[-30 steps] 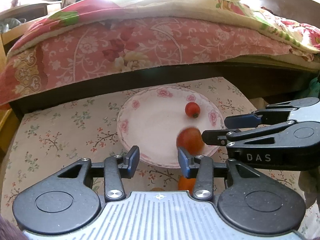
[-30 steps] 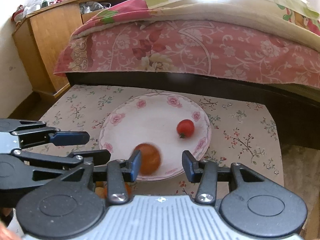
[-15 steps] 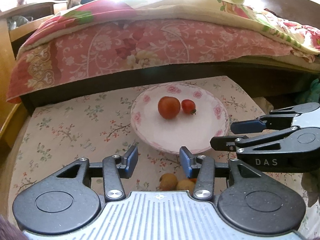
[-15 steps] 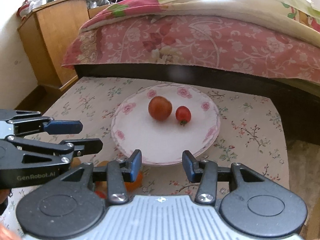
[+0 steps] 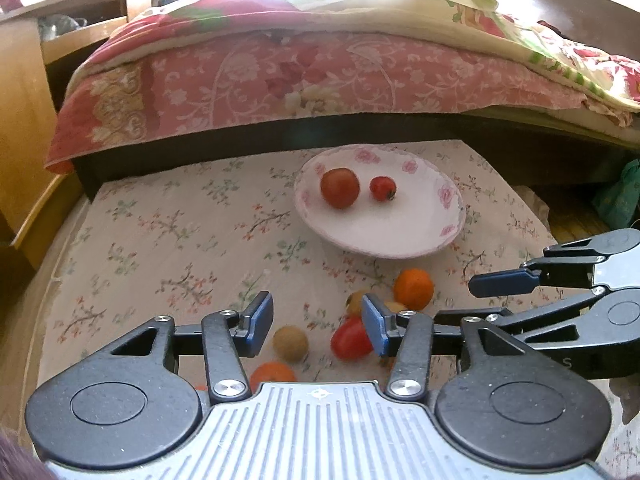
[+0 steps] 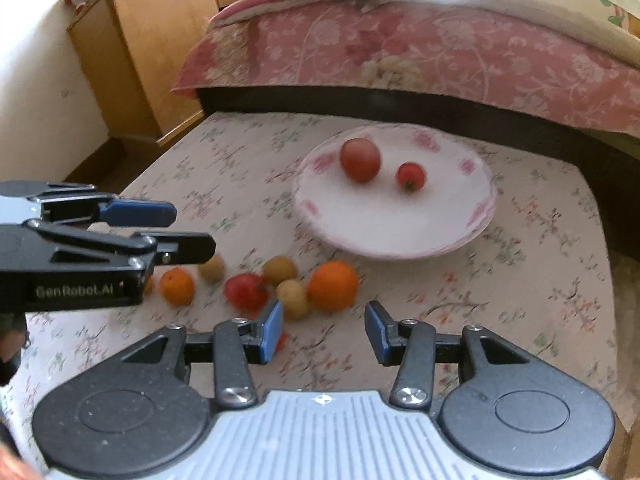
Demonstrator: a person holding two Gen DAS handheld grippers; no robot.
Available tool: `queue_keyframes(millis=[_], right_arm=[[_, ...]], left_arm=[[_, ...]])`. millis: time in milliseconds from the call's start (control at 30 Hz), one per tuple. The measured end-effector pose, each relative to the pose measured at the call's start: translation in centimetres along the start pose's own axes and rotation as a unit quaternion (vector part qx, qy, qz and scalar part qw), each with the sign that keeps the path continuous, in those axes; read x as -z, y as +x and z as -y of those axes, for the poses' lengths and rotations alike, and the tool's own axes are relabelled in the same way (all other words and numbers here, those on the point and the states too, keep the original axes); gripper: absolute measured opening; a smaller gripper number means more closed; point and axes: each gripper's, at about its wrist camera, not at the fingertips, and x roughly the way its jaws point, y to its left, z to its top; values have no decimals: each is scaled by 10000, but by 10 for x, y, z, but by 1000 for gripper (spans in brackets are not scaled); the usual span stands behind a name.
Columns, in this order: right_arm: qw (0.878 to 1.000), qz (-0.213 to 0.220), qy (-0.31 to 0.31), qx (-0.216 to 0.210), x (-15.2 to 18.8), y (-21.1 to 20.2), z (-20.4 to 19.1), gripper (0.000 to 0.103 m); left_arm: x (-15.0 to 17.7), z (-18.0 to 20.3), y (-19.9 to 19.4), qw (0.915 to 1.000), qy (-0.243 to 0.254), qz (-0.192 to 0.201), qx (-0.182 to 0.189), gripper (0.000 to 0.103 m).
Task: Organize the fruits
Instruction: 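Move both open grippers back toward the remaining fruits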
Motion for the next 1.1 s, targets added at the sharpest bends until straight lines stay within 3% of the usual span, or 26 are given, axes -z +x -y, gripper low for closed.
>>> queue_keyframes(millis=[367, 800, 1100], right_arm=[[9987, -264, -311, -294, 9, 14, -27, 46], [9977, -390, -432, -337, 10, 40, -36, 46], [9982, -348, -360, -342, 9, 41, -32, 43]], left_arm=[[24, -11, -13, 9998, -47, -175, -16, 60], [39, -17, -4, 9993, 86, -363, -67, 62], [37, -28, -15, 9994, 92, -203, -255, 66]])
